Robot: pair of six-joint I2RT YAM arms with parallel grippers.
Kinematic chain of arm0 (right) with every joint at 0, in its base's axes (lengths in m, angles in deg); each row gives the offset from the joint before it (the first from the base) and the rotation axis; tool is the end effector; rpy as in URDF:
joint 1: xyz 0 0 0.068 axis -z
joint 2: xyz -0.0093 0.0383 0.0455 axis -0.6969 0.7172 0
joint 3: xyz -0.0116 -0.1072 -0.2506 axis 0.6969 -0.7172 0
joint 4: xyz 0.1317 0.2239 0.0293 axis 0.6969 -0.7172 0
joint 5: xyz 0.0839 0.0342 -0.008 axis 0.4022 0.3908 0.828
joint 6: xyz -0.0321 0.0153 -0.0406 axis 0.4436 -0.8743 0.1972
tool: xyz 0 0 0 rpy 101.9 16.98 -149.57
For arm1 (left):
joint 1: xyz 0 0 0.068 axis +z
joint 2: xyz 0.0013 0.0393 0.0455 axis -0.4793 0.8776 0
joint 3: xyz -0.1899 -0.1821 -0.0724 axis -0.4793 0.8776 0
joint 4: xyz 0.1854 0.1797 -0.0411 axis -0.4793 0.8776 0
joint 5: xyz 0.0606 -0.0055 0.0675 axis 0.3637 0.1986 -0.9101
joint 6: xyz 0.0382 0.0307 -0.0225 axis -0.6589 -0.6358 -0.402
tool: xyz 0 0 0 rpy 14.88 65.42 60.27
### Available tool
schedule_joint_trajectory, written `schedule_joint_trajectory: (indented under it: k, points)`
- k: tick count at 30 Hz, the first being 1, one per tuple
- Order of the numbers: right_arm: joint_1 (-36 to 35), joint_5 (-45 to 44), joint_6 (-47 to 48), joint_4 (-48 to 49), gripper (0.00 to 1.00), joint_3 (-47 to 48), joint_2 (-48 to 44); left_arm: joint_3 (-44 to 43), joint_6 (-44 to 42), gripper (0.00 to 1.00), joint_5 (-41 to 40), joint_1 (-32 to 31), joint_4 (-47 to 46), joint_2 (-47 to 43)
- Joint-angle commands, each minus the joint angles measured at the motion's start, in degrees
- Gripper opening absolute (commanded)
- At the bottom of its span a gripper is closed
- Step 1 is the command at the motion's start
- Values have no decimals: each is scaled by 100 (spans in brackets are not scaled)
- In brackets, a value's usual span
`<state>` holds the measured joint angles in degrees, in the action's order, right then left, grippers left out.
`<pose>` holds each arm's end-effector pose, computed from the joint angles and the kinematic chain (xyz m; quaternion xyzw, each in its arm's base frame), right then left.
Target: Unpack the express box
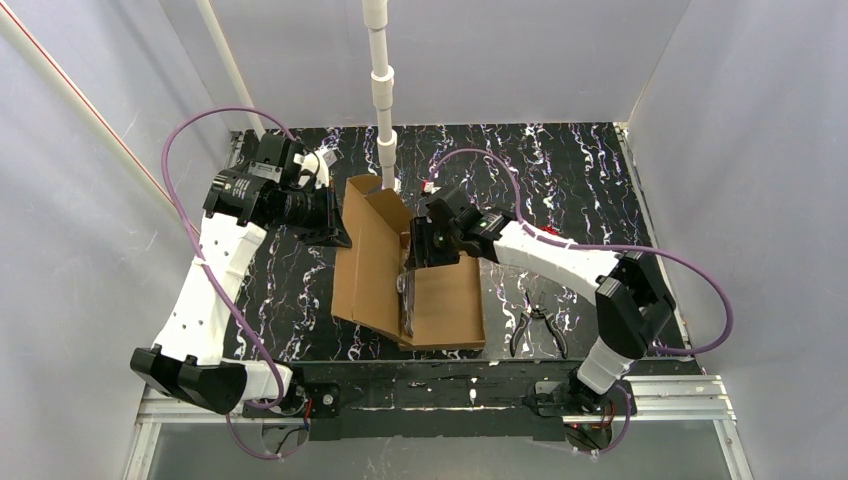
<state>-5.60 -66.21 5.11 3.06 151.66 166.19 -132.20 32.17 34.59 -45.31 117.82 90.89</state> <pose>0.2357 0.2818 0.2639 -0.1280 0.9166 0.2743 0.2611 0.2183 -0.0784 0.4173 0.0377 0.9315 -0.2591 0.2526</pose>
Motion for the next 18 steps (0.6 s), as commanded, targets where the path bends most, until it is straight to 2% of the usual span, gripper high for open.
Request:
schedule_joint_trajectory:
  k: [1, 10, 12, 15, 18]
  points:
    - [-186, -119, 113, -91, 59, 129, 210, 108, 143, 0, 87, -5, -184, -218]
    - [-528, -980, 252, -263, 57, 245, 466, 83, 183, 0, 170, -12, -208, -227]
    - [-537, -1076, 173, -199, 51, 157, 515, 75, 183, 0, 179, -11, -214, -222]
    - [-538, -1188, 102, -124, 48, 79, 520, 67, 174, 0, 166, -9, -217, -210]
    - [-537, -1258, 82, 10, 36, -4, 407, 92, 159, 0, 170, -12, -210, -217]
